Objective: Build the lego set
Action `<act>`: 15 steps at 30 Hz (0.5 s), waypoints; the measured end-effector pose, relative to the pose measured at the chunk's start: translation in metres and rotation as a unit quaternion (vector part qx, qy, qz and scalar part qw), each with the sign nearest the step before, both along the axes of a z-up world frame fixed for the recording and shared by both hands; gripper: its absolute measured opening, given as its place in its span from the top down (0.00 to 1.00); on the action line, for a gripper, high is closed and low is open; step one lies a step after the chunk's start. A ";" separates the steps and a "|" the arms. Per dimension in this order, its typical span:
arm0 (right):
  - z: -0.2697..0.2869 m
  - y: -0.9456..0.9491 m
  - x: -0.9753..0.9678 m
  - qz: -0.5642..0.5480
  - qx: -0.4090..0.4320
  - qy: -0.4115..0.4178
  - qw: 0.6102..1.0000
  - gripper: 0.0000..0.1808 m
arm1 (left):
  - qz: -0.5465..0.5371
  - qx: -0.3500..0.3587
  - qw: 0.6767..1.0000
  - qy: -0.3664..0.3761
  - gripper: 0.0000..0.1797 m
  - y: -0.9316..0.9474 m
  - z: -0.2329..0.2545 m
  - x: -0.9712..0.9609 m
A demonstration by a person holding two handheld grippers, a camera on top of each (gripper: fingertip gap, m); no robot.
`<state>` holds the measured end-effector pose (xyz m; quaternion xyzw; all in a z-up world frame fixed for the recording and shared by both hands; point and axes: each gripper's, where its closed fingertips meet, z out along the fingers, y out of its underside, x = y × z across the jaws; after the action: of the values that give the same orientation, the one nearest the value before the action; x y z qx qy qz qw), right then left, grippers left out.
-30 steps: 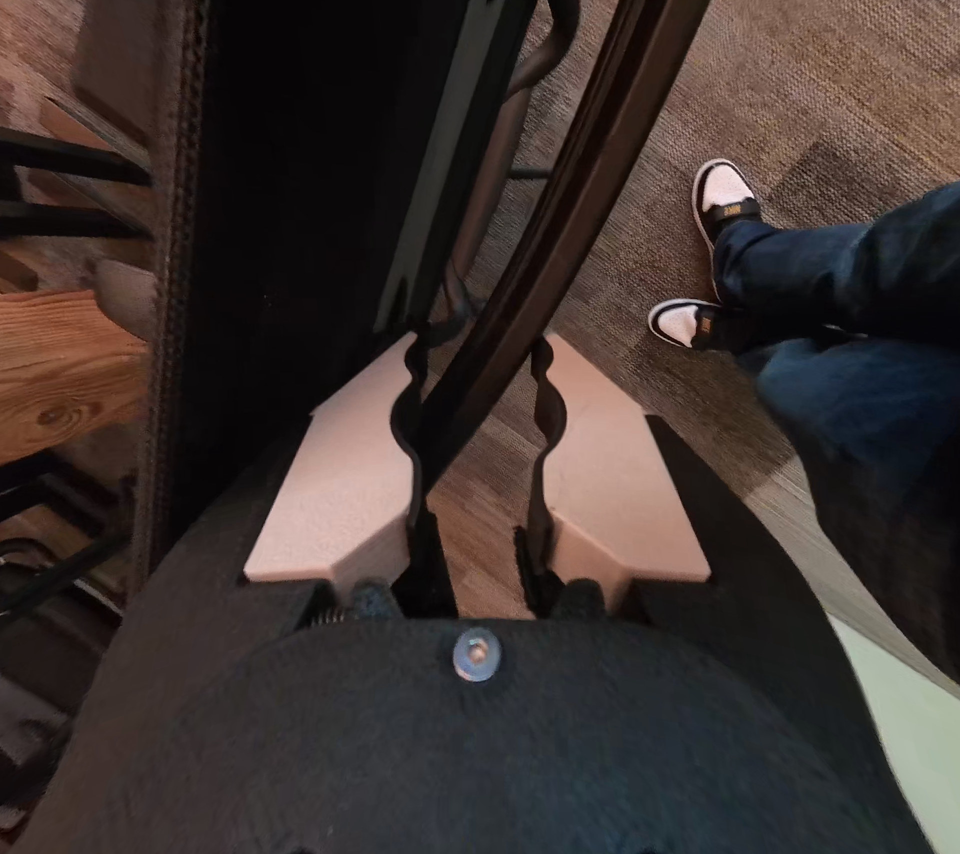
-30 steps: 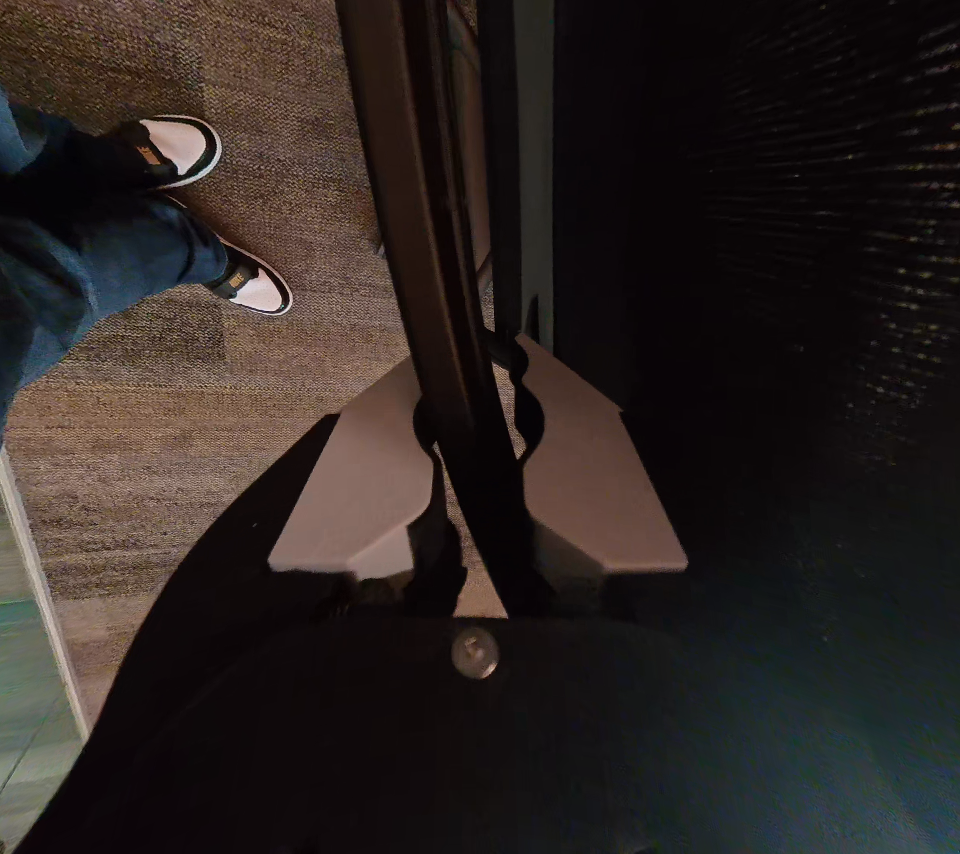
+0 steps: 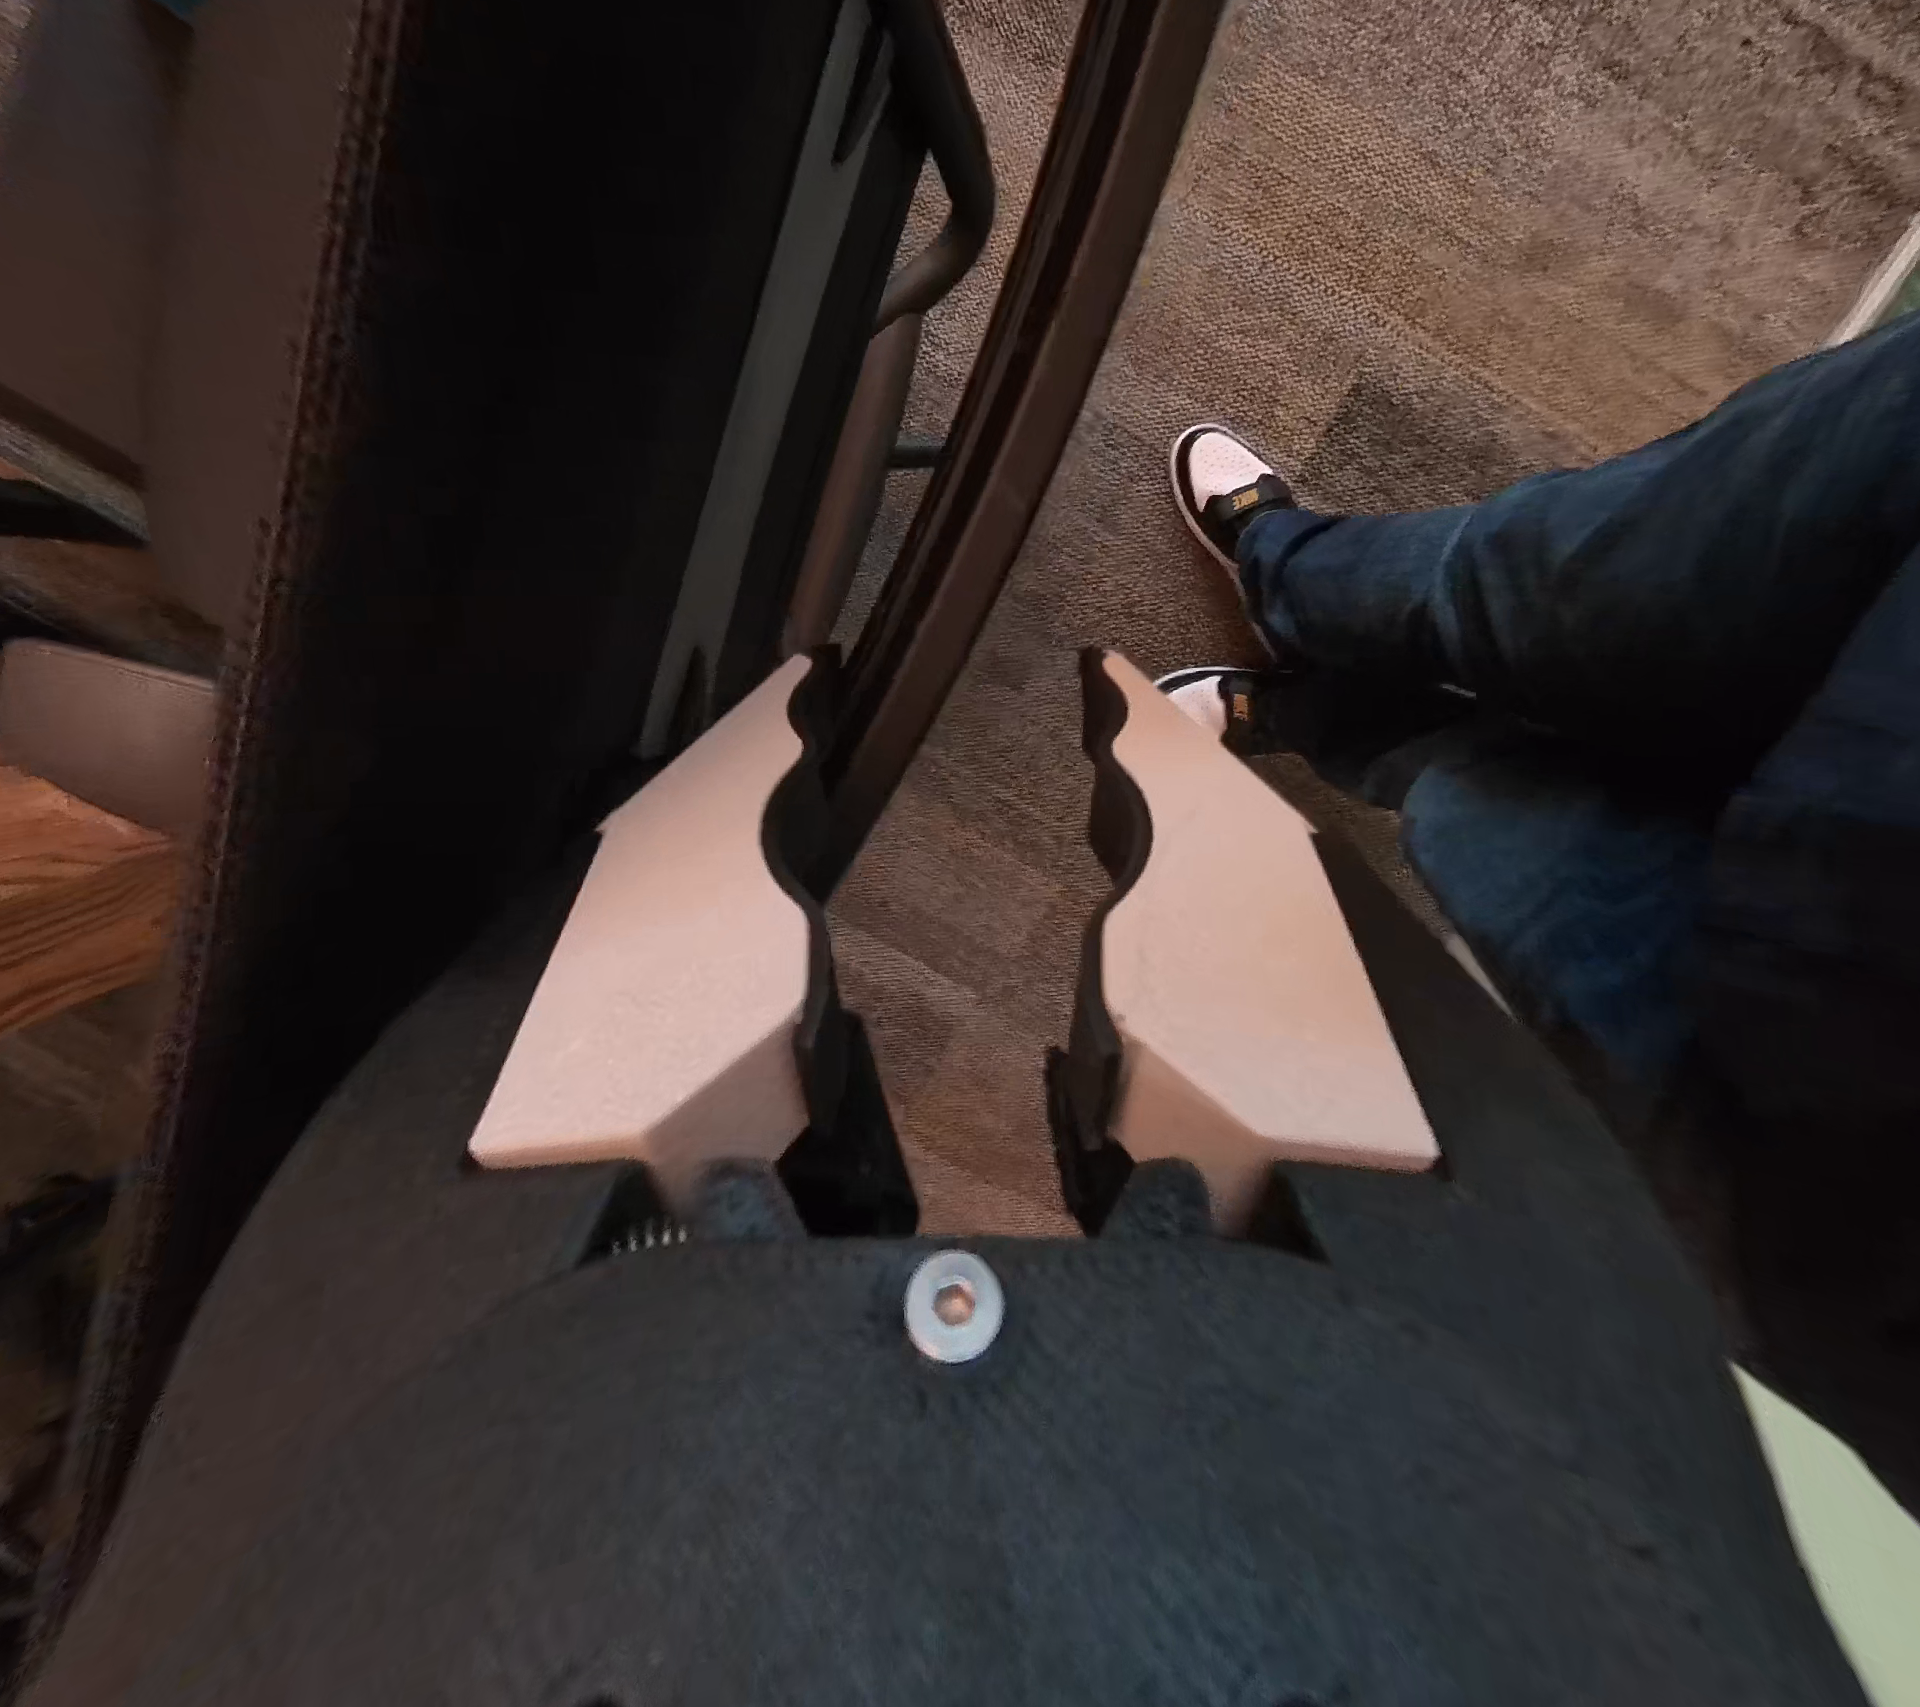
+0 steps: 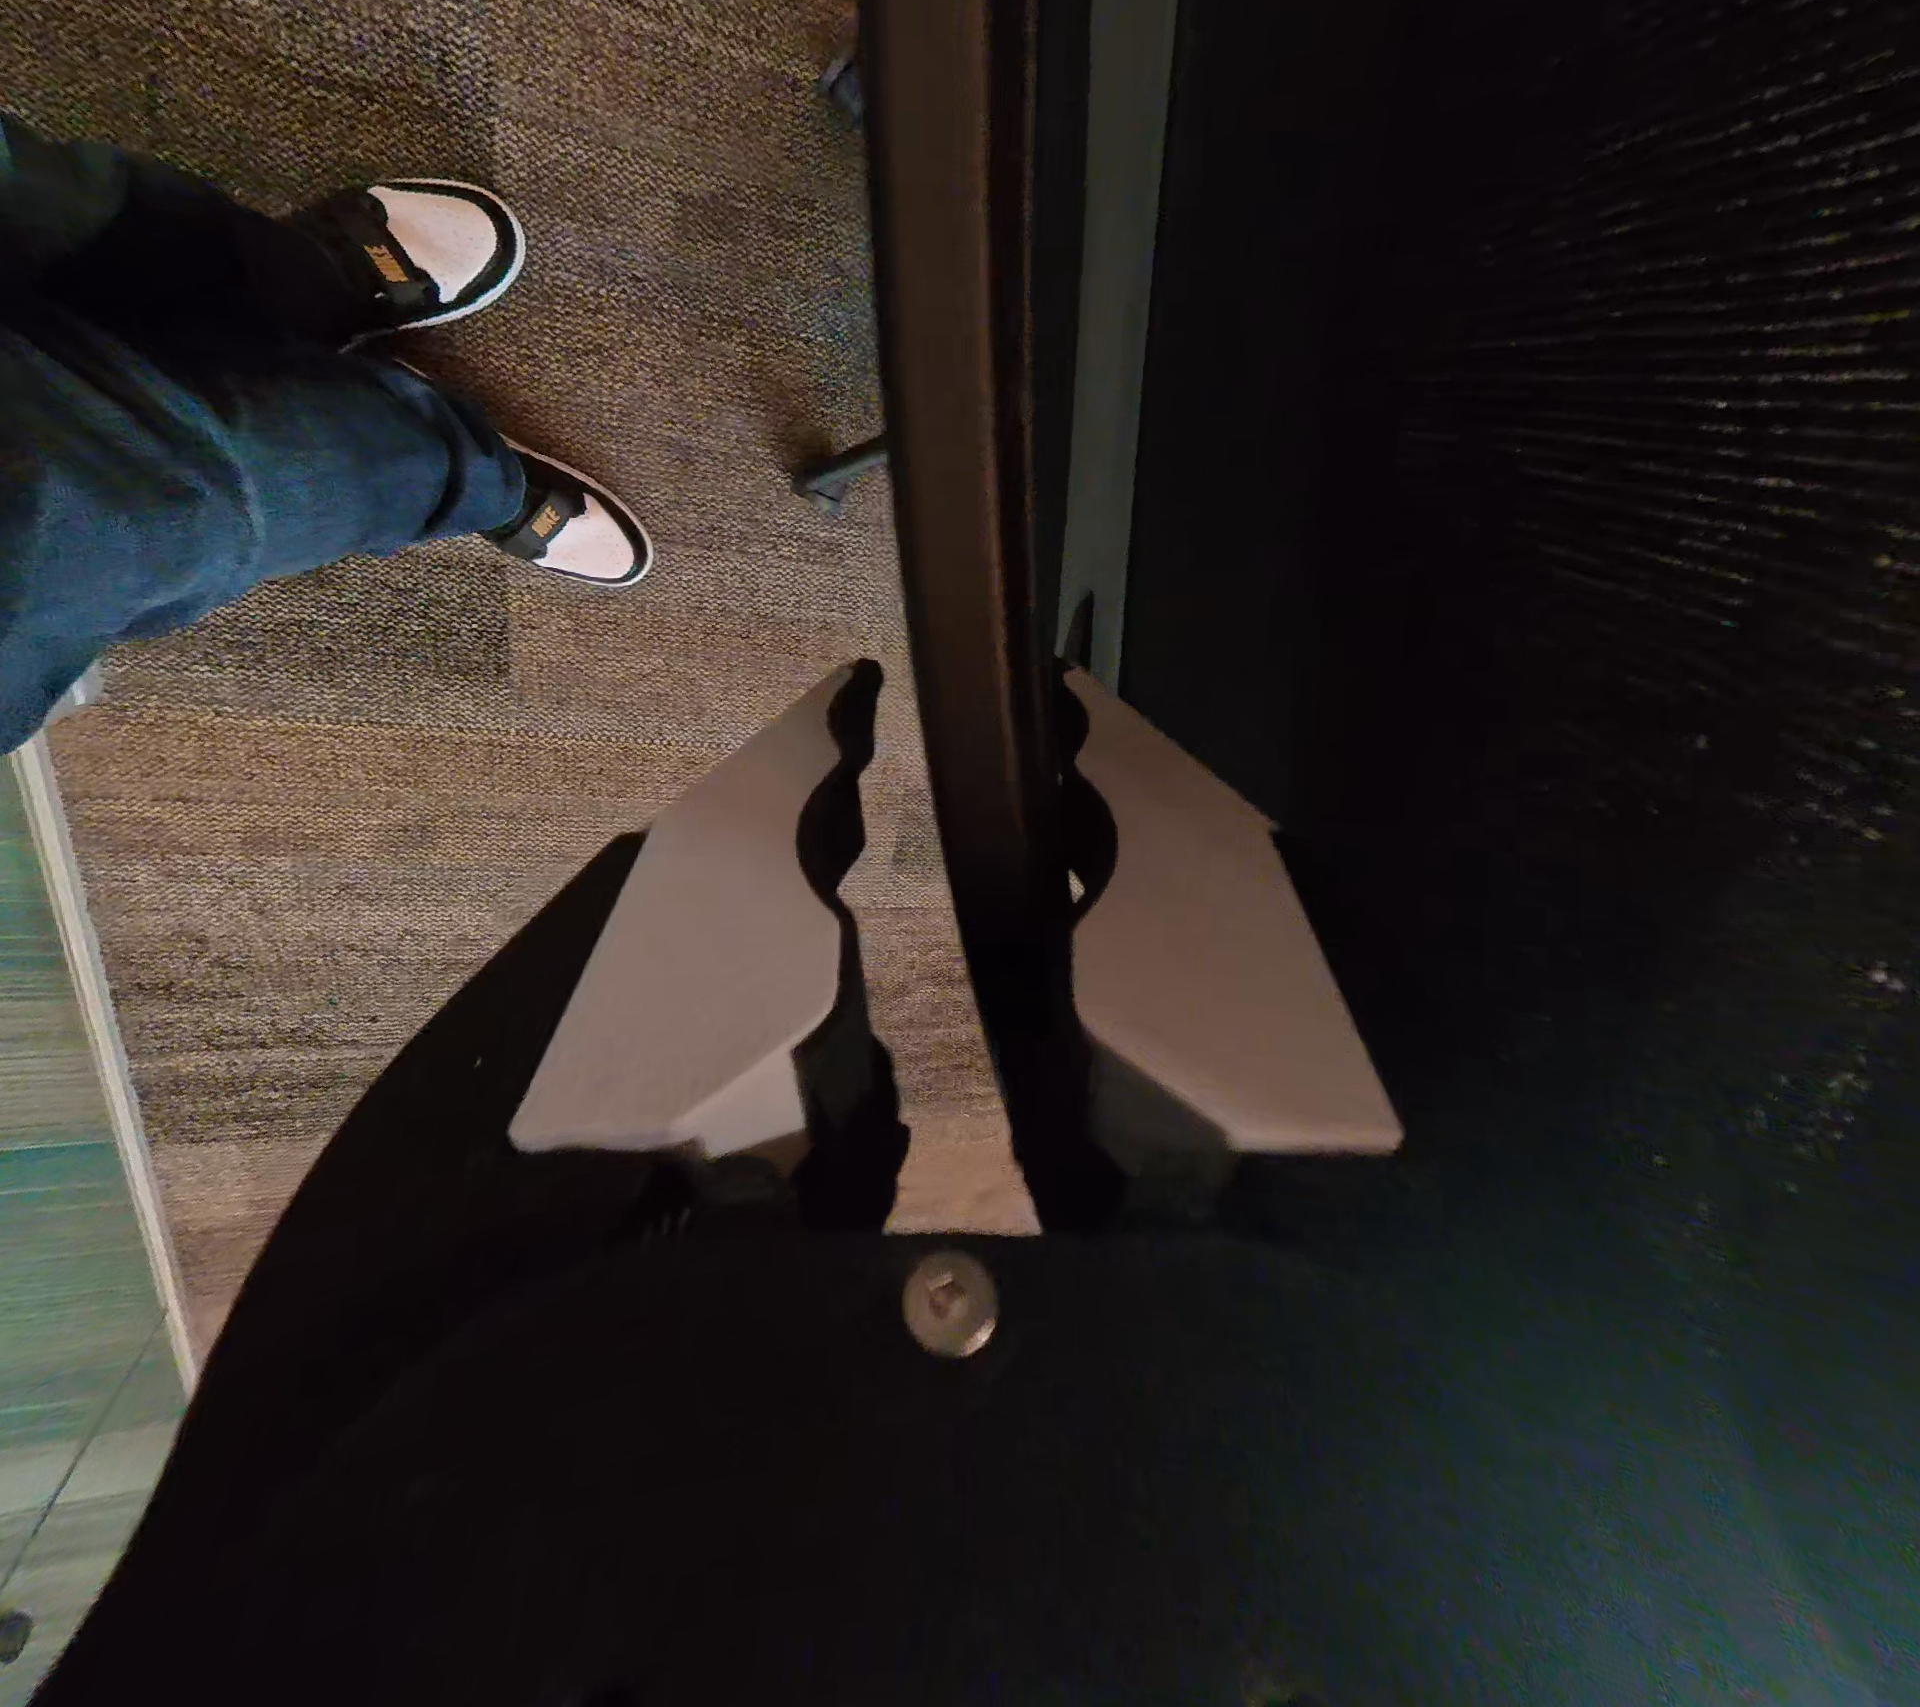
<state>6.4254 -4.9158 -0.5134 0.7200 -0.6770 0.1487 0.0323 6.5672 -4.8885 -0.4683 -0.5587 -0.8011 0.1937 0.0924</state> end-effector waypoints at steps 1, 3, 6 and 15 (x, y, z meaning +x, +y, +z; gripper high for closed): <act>0.003 0.003 0.003 0.005 -0.010 -0.006 1.000 0.79 | -0.002 -0.011 1.000 -0.001 0.73 0.001 0.003 0.001; 0.019 0.010 0.012 -0.003 -0.025 -0.046 0.999 0.77 | 0.004 -0.031 0.999 0.029 0.77 0.005 0.018 0.000; 0.051 0.024 0.020 -0.034 -0.024 -0.106 0.994 0.74 | 0.002 -0.060 0.996 0.068 0.81 0.012 0.053 0.006; 0.152 -0.010 -0.010 -0.142 -0.124 -0.223 0.956 0.67 | 0.022 -0.124 0.991 0.042 0.65 -0.052 0.099 0.084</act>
<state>6.4152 -4.9256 -0.3612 0.5556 -0.7383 0.3821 -0.0102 6.6515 -4.9405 -0.3691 -0.5395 -0.7786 0.3164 0.0514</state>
